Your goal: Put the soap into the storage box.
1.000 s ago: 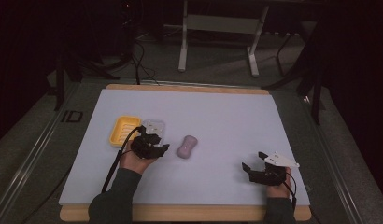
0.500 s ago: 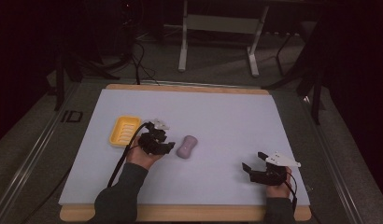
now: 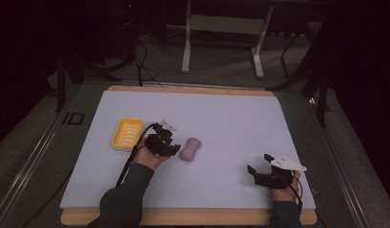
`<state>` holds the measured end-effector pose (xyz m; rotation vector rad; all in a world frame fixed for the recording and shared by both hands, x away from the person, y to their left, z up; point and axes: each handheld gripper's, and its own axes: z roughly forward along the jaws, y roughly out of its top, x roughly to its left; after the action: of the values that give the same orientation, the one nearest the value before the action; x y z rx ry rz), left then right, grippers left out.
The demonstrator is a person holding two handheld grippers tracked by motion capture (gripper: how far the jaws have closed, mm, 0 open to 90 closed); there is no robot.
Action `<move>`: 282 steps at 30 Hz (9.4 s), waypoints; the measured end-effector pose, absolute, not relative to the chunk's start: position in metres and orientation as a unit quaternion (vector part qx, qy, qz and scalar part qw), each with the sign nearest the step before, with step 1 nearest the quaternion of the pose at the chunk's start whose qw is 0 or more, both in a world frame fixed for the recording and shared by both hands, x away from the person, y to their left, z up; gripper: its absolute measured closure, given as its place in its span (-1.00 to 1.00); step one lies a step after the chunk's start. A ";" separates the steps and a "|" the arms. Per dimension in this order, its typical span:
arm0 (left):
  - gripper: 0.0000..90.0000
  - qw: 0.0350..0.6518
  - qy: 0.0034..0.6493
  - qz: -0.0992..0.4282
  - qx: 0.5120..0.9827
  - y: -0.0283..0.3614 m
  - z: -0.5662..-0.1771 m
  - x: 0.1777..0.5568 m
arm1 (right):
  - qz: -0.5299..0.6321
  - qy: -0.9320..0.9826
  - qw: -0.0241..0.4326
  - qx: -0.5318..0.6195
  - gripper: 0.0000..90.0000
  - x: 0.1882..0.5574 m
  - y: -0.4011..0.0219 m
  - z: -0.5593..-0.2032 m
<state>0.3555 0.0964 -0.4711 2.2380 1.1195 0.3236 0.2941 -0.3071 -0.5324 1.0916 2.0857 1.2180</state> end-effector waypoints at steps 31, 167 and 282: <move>-0.33 0.265 0.447 0.068 0.852 0.051 -0.478 0.387 | 0.446 0.770 0.242 0.386 -0.67 0.293 -0.305 -0.533; 0.11 0.098 0.416 0.018 0.904 0.042 -0.468 0.432 | 0.440 0.780 0.234 0.378 -0.66 0.294 -0.304 -0.534; 0.11 0.120 0.507 0.042 0.853 0.129 -0.446 0.429 | 0.457 0.770 0.237 0.377 -0.65 0.292 -0.307 -0.533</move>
<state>0.4291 0.1292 -0.4460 2.4925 1.4807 0.1219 0.2918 -0.3072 -0.5334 1.0329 2.1111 1.2515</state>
